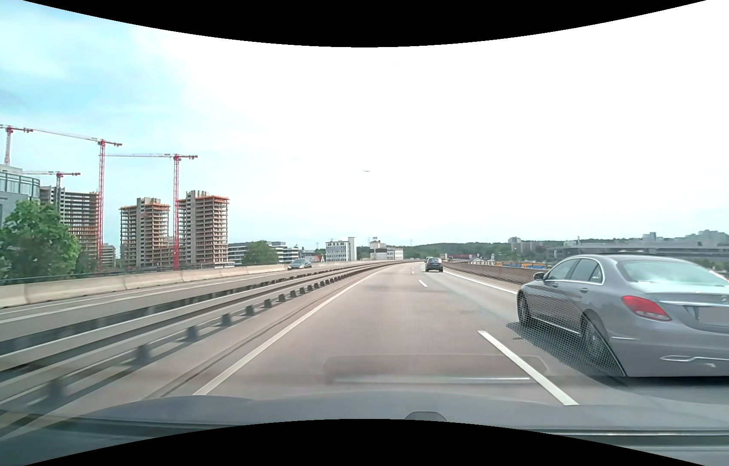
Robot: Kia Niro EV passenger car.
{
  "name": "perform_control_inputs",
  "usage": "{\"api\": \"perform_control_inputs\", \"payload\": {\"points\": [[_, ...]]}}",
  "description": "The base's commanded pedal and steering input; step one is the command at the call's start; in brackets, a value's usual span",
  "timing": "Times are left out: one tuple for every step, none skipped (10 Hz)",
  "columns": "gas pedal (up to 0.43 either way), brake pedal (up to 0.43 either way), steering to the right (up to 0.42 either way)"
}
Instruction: Follow the waypoints while adhering to traffic rules and regulations
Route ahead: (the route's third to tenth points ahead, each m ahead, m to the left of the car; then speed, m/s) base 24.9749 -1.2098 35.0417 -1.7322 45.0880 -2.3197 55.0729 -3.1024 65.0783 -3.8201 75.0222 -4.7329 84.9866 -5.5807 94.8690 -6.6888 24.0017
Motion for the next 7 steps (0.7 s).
{"api": "perform_control_inputs", "payload": {"points": [[0.079, 0.000, 0.002], [0.079, 0.000, 0.003], [0.079, 0.000, 0.003], [0.079, 0.000, 0.004], [0.079, 0.000, 0.004], [0.079, 0.000, 0.004], [0.079, 0.000, 0.004]]}}
